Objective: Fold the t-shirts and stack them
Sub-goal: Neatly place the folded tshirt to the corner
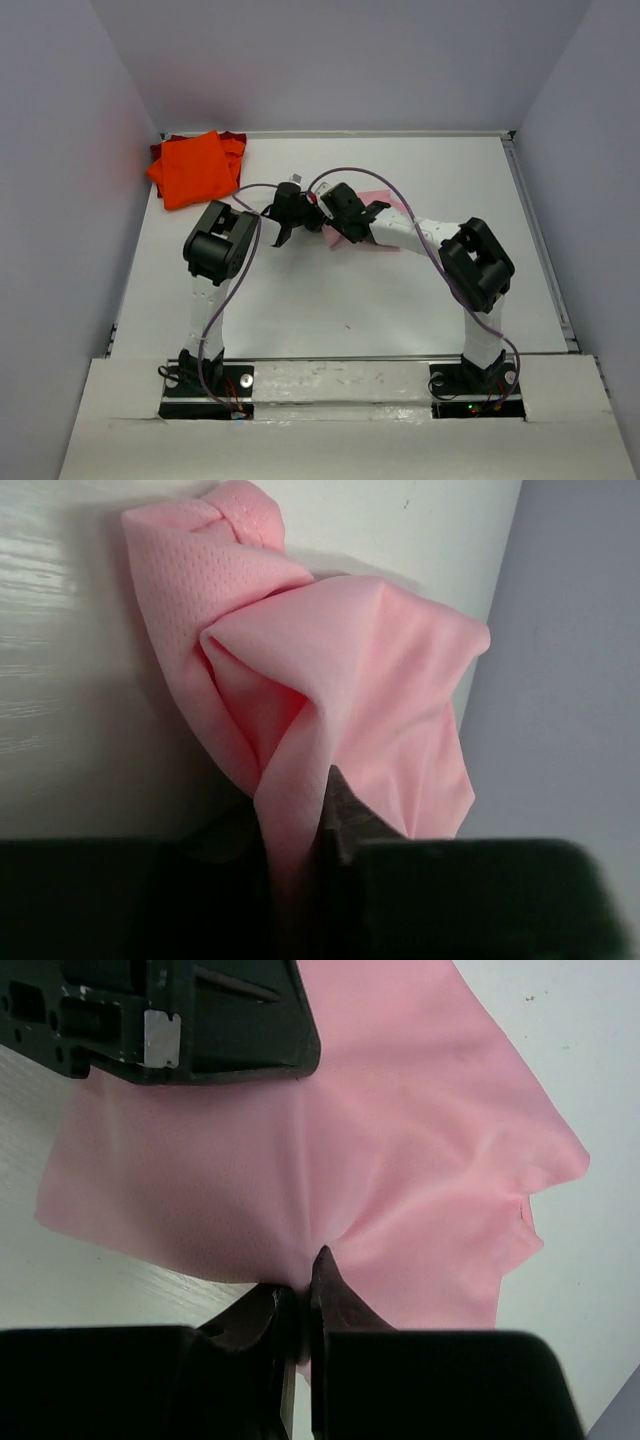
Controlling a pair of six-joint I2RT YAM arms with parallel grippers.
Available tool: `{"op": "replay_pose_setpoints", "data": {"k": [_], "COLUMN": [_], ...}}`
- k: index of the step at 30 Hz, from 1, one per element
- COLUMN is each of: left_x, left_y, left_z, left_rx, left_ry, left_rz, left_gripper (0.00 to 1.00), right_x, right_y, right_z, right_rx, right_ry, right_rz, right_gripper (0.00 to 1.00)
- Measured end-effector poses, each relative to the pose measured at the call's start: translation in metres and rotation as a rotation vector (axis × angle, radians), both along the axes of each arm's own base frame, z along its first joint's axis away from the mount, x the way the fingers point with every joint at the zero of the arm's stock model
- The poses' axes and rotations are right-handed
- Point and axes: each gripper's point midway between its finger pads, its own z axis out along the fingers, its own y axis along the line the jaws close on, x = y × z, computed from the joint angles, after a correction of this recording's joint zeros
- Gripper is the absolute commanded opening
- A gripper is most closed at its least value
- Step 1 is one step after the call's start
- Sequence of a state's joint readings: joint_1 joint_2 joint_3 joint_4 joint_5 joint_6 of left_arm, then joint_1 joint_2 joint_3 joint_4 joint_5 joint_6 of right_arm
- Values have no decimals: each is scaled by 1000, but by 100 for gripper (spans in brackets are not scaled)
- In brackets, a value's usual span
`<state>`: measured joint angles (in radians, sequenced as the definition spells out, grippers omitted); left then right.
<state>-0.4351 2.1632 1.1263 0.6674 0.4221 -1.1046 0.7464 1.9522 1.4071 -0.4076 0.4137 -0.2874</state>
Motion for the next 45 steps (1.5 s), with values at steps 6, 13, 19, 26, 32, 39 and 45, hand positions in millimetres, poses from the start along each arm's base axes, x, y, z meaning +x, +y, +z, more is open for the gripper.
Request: {"op": "replay_pose_setpoints", "data": {"k": [6, 13, 19, 26, 32, 39, 45], "left_x": [-3, -1, 24, 70, 91, 139, 156], "left_y": [-6, -1, 26, 95, 148, 154, 170], "left_z": [0, -1, 2, 18, 23, 61, 84], "left_rx": [-15, 4, 116, 270, 382, 486, 574], "left_ry": [3, -5, -3, -28, -1, -75, -121], "left_rz": [-32, -60, -73, -15, 31, -24, -16], "left_gripper": [0, 0, 0, 0, 0, 0, 0], "right_x": [-1, -3, -32, -77, -89, -106, -139], "right_y": [-1, -5, -16, -22, -17, -17, -12], "right_z": [-1, -1, -10, 24, 35, 15, 6], "right_rx": [1, 19, 111, 300, 391, 389, 432], "right_ry": [5, 1, 78, 110, 121, 169, 220], "right_rz": [-3, -74, -206, -261, -263, -268, -227], "right_gripper": [0, 57, 76, 76, 74, 73, 73]}}
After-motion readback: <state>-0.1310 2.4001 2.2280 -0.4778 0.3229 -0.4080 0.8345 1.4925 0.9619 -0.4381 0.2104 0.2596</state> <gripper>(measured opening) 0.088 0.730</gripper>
